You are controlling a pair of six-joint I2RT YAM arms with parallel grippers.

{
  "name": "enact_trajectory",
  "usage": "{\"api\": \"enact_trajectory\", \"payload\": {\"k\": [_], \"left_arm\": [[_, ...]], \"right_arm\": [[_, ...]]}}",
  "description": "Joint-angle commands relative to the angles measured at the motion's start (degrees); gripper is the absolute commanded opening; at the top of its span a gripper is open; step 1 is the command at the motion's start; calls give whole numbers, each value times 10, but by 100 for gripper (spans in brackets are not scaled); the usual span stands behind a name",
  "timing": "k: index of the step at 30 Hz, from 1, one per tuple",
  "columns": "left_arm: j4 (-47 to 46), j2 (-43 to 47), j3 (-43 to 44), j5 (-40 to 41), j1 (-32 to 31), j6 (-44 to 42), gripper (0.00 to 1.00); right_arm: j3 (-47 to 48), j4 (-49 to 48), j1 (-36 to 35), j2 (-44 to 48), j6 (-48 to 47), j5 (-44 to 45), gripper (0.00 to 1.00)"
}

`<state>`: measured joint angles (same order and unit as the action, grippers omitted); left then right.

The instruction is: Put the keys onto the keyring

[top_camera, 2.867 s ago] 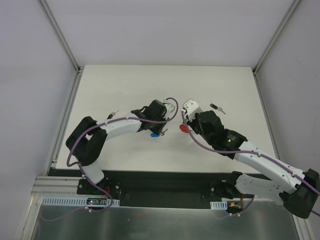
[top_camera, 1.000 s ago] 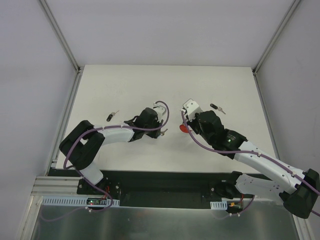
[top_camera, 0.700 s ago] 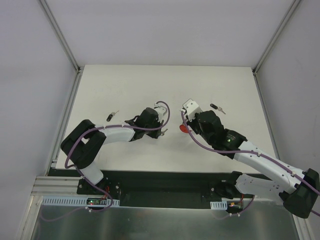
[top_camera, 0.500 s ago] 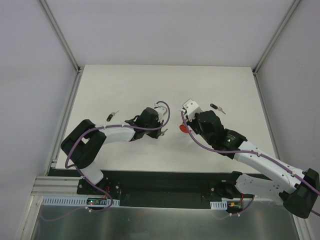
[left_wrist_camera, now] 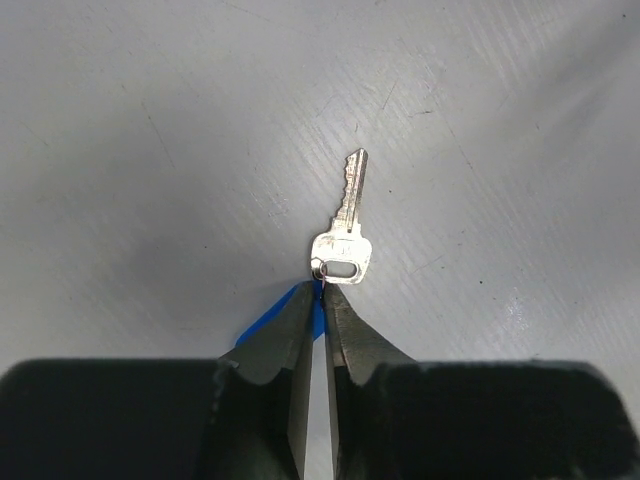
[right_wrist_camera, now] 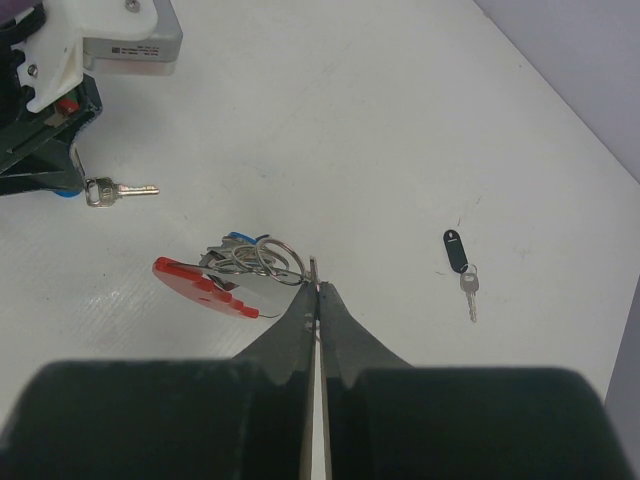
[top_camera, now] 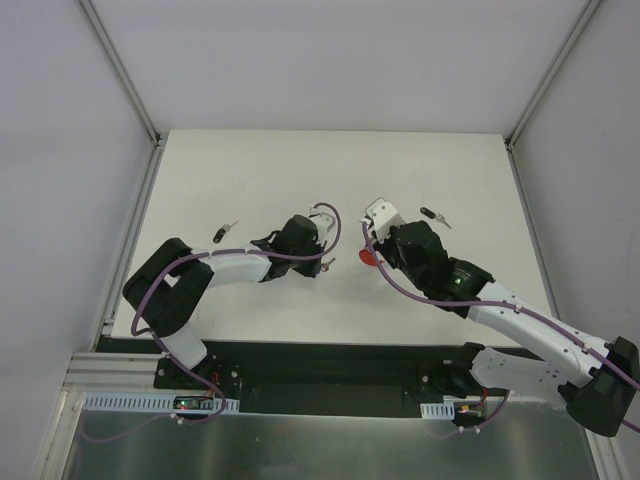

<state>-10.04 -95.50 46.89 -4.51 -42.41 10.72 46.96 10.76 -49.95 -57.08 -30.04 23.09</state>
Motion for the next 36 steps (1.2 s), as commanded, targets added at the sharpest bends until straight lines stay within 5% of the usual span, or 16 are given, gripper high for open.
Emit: {"api": "enact_trajectory", "payload": {"k": [1, 14, 24, 36], "left_arm": [[3, 3, 15, -4, -5, -8, 3], [-4, 108, -22, -56, -1, -84, 0], [97, 264, 30, -240, 86, -224, 0], [189, 327, 120, -417, 114, -378, 0]], "right_arm": [[13, -19, 3, 3, 2, 3, 1], [17, -12, 3, 21, -1, -38, 1], [64, 43, 2, 25, -12, -136, 1], [169, 121, 0, -12, -49, -291, 1]]}}
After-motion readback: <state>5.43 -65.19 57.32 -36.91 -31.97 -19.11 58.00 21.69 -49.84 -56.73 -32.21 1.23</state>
